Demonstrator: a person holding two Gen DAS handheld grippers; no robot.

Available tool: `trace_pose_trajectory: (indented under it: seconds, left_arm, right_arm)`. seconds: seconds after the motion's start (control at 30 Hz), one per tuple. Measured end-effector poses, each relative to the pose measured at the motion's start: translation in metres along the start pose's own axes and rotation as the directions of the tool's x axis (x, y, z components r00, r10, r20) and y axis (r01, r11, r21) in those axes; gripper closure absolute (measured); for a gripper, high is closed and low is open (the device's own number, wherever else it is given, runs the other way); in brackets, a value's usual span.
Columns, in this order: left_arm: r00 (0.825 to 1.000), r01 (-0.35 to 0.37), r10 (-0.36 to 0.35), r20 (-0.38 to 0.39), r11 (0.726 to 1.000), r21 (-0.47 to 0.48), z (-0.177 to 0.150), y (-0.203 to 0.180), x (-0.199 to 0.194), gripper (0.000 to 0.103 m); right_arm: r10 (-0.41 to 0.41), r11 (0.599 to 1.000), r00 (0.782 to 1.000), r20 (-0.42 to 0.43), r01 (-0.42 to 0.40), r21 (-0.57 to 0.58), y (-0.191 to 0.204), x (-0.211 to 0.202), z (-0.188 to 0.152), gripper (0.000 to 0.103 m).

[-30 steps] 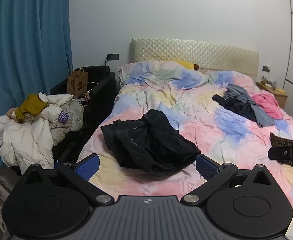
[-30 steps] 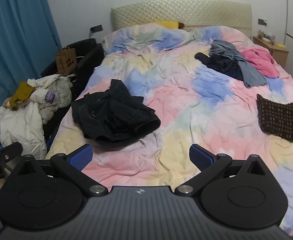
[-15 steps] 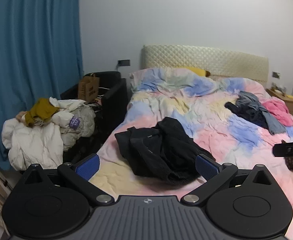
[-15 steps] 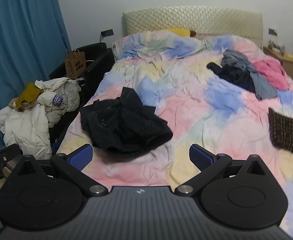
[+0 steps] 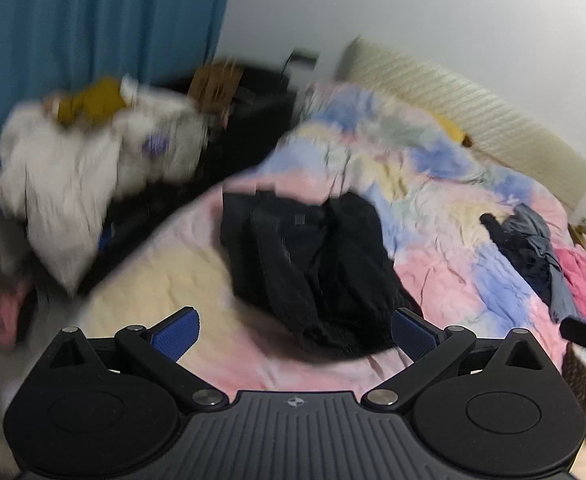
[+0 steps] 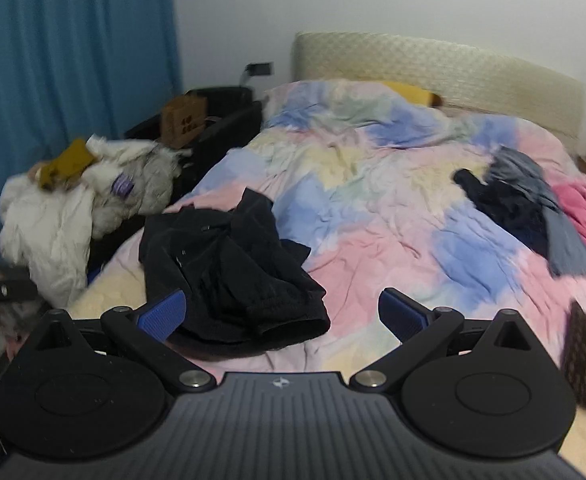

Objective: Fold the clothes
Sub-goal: 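Reach both grippers down to the black jacket's cuffs and close them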

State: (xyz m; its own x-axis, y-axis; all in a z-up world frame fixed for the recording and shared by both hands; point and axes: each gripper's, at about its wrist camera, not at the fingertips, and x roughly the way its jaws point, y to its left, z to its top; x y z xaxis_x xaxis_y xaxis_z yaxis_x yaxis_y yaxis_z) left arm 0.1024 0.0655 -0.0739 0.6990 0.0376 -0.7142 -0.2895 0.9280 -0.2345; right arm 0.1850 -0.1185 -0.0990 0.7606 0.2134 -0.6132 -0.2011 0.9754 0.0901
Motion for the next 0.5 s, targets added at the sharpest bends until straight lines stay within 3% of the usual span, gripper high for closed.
trace_pose_trajectory:
  seconds: [0.2, 0.5]
  left_arm:
    - [0.995, 0.000, -0.017, -0.098, 0.986, -0.164, 0.014, 0.010, 0.075, 0.001]
    - [0.964, 0.013, -0.104, -0.246, 0.938, -0.347, 0.022, 0.033, 0.221, 0.003]
  right_arm:
    - [0.082, 0.992, 0.989, -0.122, -0.093, -0.090, -0.029, 0.085, -0.006, 0.002]
    - [0.212, 0.970, 0.951, -0.225, -0.177, 0.169, -0.071, 0.216, -0.013, 0.002]
